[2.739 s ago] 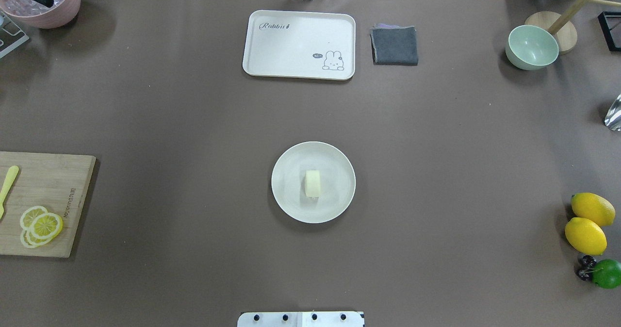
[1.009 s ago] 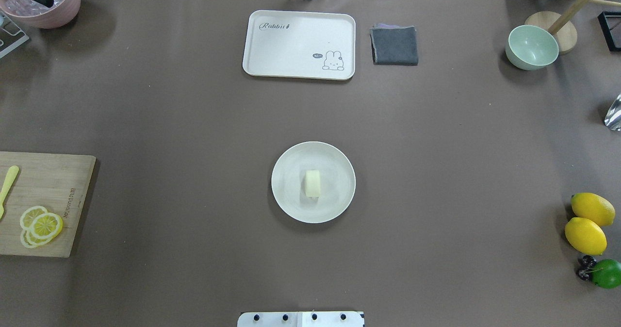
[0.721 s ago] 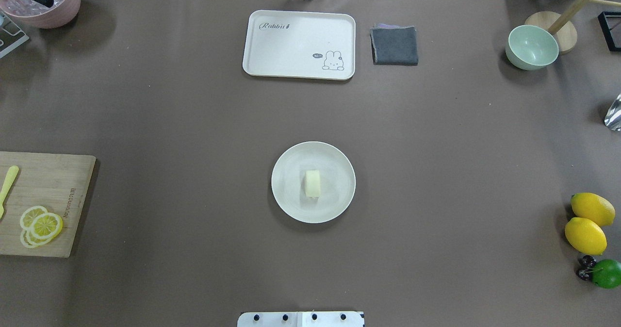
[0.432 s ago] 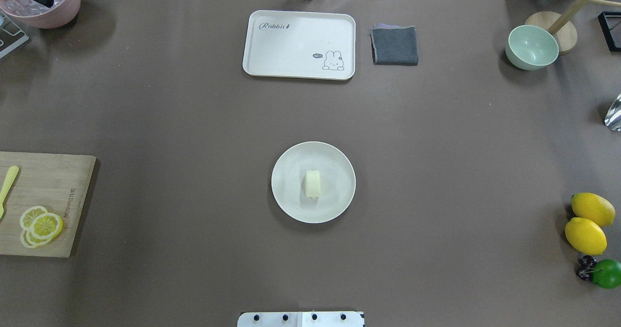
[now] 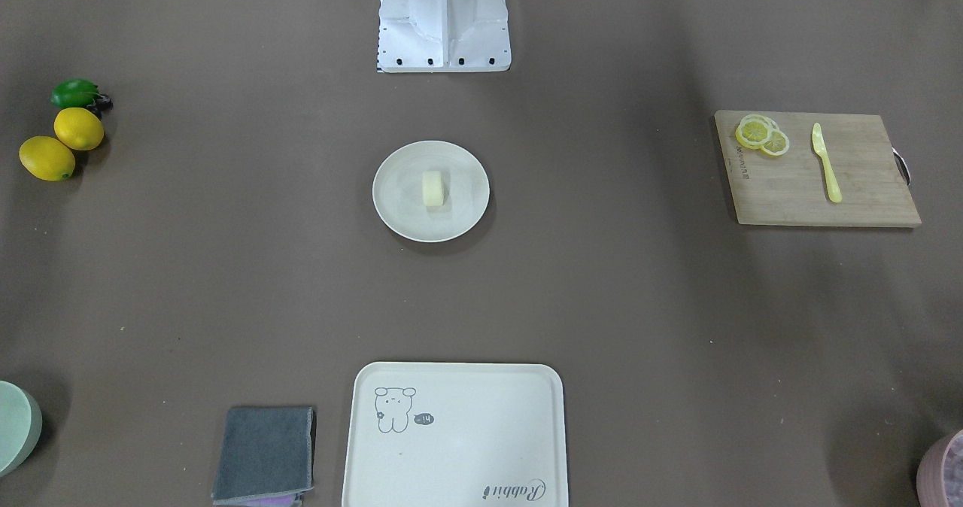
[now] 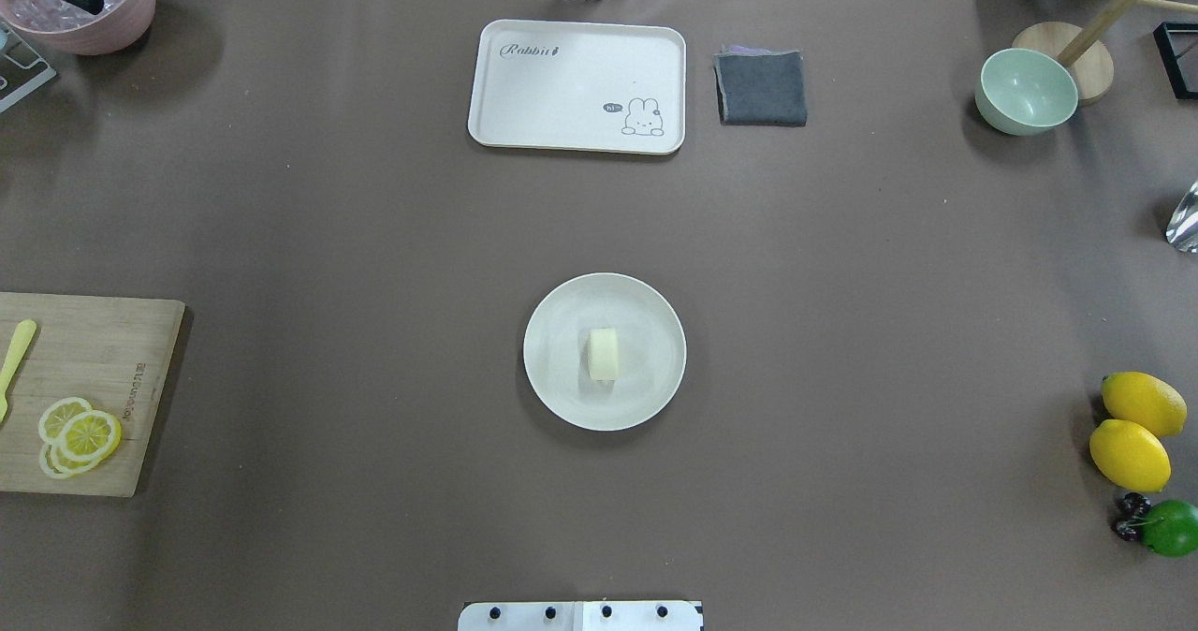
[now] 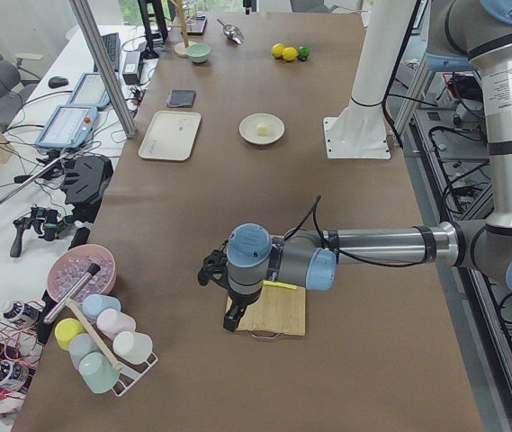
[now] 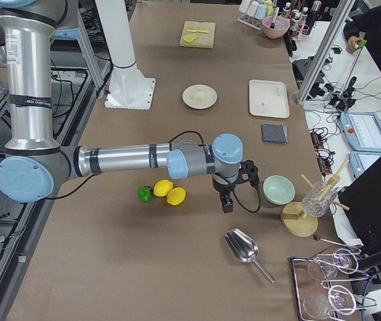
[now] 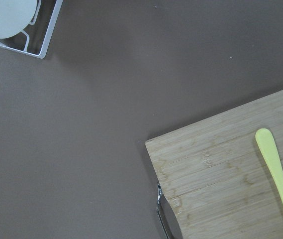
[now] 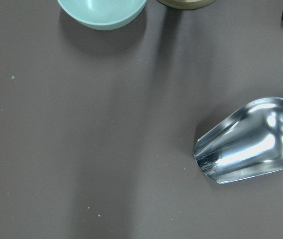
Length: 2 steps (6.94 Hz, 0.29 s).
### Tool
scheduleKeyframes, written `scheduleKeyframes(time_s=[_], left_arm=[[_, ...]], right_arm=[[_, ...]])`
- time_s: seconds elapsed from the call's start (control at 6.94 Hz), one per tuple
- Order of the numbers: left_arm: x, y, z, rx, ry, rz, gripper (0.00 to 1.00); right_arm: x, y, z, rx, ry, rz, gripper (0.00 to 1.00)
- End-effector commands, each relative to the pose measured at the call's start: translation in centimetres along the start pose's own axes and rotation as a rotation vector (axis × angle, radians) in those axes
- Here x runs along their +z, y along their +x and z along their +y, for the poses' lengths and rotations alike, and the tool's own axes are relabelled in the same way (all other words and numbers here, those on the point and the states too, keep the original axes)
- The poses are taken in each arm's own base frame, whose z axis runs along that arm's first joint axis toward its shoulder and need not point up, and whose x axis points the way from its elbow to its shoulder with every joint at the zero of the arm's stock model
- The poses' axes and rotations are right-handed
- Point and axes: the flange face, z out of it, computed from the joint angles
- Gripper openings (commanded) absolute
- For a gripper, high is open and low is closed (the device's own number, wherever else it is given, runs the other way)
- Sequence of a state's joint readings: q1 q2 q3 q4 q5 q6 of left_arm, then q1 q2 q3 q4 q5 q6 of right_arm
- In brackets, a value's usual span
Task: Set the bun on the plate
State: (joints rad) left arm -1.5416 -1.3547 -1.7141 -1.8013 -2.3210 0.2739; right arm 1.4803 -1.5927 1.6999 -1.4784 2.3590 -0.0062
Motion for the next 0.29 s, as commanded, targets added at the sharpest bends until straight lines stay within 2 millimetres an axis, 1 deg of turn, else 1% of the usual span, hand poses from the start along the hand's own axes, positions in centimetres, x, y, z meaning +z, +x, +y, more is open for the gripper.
scheduleKeyframes(time_s=[0.0,0.14], left_arm=[[0.07,0.01,0.25,-0.001,-0.001,0.002,0.98],[-0.09,0.04,-0.04,0.003,0.002,-0.004,0.98]], right_arm=[[0.09,0.07,0.4,0.002,-0.002,-0.002,1.0],[0.09,0.07,0.4,0.002,-0.002,-0.002,1.0]])
